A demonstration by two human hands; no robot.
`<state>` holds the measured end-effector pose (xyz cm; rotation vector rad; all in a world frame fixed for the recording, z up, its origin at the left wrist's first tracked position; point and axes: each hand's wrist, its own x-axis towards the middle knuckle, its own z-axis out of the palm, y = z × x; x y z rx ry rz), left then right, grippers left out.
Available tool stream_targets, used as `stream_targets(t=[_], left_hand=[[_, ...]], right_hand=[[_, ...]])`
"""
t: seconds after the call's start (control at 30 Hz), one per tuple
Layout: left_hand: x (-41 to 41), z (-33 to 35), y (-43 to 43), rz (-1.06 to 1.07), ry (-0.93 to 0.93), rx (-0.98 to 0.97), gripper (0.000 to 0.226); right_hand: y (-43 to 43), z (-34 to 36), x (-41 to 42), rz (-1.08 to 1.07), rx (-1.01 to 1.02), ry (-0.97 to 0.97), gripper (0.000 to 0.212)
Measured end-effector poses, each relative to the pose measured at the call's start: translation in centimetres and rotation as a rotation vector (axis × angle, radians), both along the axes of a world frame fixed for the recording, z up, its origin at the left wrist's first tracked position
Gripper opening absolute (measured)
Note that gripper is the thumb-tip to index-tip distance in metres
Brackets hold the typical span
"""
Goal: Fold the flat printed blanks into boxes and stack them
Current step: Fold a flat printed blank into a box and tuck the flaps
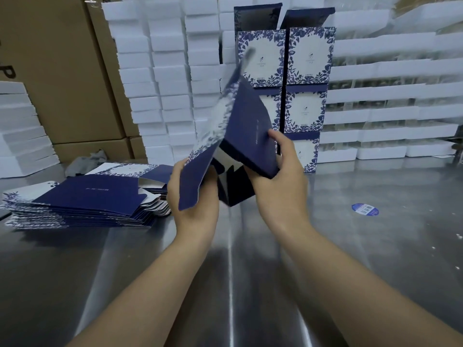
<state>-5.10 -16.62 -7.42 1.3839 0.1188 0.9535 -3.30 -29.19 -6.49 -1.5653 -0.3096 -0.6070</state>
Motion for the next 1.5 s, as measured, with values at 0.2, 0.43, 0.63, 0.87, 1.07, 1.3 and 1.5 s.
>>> stream_targets(t=[0.2,0.43,0.63,0.87,1.07,1.3,1.5], left_hand=[[0.3,0.4,0.0,-0.244,0.174,-0.43,0.02],[0.2,0.0,0.0,-0.296,0.252,-0.532,0.013],[0.2,0.2,-0.6,-0.291,0.298,-0.462,0.034],[0.3,-0.2,-0.9,-0.225,0.334,-0.335,0.042],[0.1,-0.2,-0.9,-0.299,0.343,-0.306,0.047],[0.3,0.0,-0.9,-0.276,0.368,-0.268,0.048],[0.3,-0.1,-0.9,-0.265,0.334,-0.042,0.051]], right_hand=[[0.0,0.8,0.0,0.092,0.106,-0.003,0.068],[1.1,0.0,-0.6,0.214,-0.153,0.386,0.044],[1.0,1.1,-0.9,0.305,0.037,0.437,0.036],[0.5,1.1,-1.0,0.391,0.042,0.503,0.036],[0.1,0.8,-0.2,0.401,0.062,0.512,0.035],[-0.1,0.7,0.1,0.182,-0.013,0.326,0.035],[-0.9,0.0,1.8,0.105,-0.032,0.289,0.021]])
